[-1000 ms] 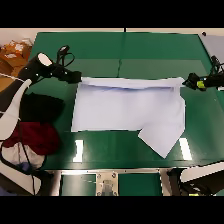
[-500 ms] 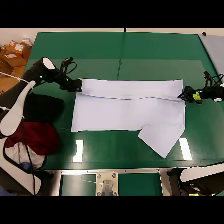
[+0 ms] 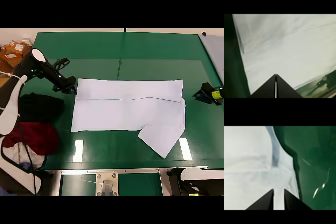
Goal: Fold the shirts.
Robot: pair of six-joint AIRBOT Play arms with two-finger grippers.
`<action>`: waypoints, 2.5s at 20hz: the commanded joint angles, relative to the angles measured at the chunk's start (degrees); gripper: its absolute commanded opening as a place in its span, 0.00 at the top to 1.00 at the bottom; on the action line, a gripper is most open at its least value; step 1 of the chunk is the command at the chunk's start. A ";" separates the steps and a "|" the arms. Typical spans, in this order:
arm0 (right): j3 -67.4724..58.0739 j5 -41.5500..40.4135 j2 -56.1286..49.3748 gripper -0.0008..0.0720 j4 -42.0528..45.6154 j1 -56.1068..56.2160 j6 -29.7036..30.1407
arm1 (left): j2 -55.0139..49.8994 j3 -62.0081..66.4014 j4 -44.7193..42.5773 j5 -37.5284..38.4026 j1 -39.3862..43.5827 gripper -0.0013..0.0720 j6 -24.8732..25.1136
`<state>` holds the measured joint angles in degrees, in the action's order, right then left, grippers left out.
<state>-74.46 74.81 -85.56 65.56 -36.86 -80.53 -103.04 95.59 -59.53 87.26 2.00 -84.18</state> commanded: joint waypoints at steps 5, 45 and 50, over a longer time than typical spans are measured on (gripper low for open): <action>27.74 4.31 23.67 0.45 11.52 -9.05 -10.54 | 19.63 -22.29 -5.38 -7.17 5.75 0.95 1.20; 51.67 -13.22 28.87 0.97 -9.86 0.37 -1.73 | 38.25 -65.26 -1.16 -55.28 20.85 0.95 -20.46; 47.78 -6.27 30.36 0.97 2.93 0.35 -8.92 | 38.40 -60.67 -2.67 -42.60 19.19 0.95 -13.57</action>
<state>-24.80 64.10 -56.14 60.49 -36.47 -85.01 -64.71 32.80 -60.75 35.46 22.39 -101.91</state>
